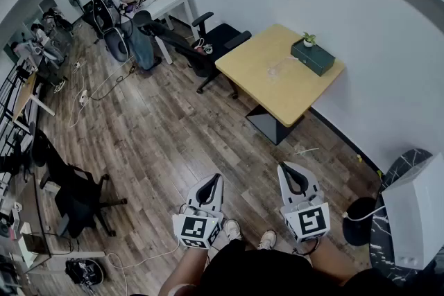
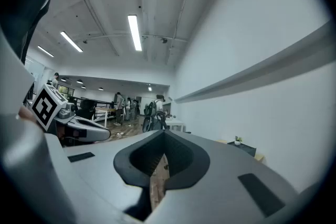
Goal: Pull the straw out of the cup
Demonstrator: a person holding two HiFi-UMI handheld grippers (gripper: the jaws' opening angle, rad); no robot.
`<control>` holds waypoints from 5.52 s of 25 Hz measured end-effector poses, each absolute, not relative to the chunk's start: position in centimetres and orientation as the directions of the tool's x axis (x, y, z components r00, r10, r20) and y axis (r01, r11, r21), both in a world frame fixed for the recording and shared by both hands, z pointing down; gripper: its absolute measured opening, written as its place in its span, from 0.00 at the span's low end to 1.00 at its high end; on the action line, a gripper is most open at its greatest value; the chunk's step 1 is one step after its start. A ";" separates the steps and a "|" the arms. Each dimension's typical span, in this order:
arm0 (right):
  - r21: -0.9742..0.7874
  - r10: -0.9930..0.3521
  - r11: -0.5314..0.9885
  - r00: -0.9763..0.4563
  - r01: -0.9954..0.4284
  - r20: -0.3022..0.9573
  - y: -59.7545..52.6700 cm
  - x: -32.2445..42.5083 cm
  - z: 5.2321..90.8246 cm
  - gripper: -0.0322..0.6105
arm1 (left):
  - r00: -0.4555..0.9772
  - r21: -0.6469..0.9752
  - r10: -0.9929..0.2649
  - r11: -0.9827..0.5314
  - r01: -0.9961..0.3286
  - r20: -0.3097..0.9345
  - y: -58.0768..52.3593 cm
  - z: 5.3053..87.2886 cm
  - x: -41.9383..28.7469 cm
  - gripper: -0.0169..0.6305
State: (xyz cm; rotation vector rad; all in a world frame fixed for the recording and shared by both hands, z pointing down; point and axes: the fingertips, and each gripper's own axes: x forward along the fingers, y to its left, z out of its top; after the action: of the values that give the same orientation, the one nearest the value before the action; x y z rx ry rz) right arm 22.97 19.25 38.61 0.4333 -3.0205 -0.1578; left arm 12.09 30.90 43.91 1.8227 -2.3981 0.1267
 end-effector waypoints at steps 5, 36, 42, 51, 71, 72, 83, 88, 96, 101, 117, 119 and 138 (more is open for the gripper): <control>0.115 -0.298 0.951 -0.952 -0.288 0.076 19.8 23.1 39.0 0.08 | -0.246 0.009 -0.959 0.250 -0.968 0.143 31.1 43.5 12.2 0.05; 0.113 -0.506 0.860 -0.861 -0.498 0.053 20.3 16.5 39.8 0.81 | -0.145 0.049 -0.981 0.152 -0.987 0.130 33.1 44.8 3.8 0.05; 0.085 -0.571 0.819 -0.820 -0.567 0.032 19.5 14.7 40.1 0.98 | -0.113 0.040 -0.984 0.120 -0.992 0.137 32.8 45.4 1.2 0.05; 0.091 -0.588 0.808 -0.805 -0.582 0.075 15.9 11.9 41.9 0.98 | -0.104 0.044 -0.983 0.112 -0.993 0.151 30.0 46.3 -2.7 0.05; 0.023 -0.584 0.809 -0.798 -0.587 0.151 -4.4 3.1 45.9 0.96 | -0.068 0.016 -0.978 0.073 -0.997 0.199 8.9 47.0 -11.2 0.05; 0.016 -0.579 0.812 -0.800 -0.584 0.156 -5.5 2.6 46.2 0.95 | -0.071 0.021 -0.978 0.076 -0.997 0.197 7.8 46.8 -11.7 0.05; -0.039 -0.540 0.832 -0.824 -0.554 0.170 -12.9 -1.4 47.2 0.94 | -0.111 0.037 -0.972 0.121 -0.992 0.208 1.1 46.5 -15.0 0.05; -0.054 -0.541 0.828 -0.821 -0.558 0.184 -15.2 -2.9 48.1 0.94 | -0.113 0.038 -0.973 0.123 -0.992 0.200 -1.3 46.7 -17.1 0.05; -0.064 -0.589 0.786 -0.777 -0.615 0.222 -19.9 -6.2 49.9 0.93 | -0.046 0.053 -0.979 0.058 -0.997 0.200 -7.0 47.8 -21.7 0.05; -0.077 -0.639 0.736 -0.728 -0.672 0.247 -23.3 -9.1 50.8 0.93 | 0.030 0.045 -0.977 -0.021 -0.999 0.213 -11.9 48.1 -25.6 0.05; -0.177 -0.784 0.450 -0.483 -0.875 0.391 -29.6 -9.1 56.4 0.86 | 0.389 0.040 -0.892 -0.391 -0.920 0.229 -23.9 49.6 -28.6 0.05; -0.182 -0.786 0.429 -0.466 -0.884 0.406 -30.1 -9.0 57.1 0.84 | 0.412 0.045 -0.879 -0.414 -0.909 0.240 -24.9 49.9 -28.6 0.05; -0.338 -0.717 0.333 -0.469 -0.880 0.516 -35.3 -9.0 64.8 0.49 | 0.398 0.085 -0.876 -0.390 -0.917 0.272 -28.6 52.6 -28.0 0.05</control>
State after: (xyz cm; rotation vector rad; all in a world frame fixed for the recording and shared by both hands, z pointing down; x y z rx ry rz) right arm -9.00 -35.33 64.75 1.4349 -2.3260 0.8543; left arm -27.99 -28.55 52.62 2.4340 -1.5886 0.2686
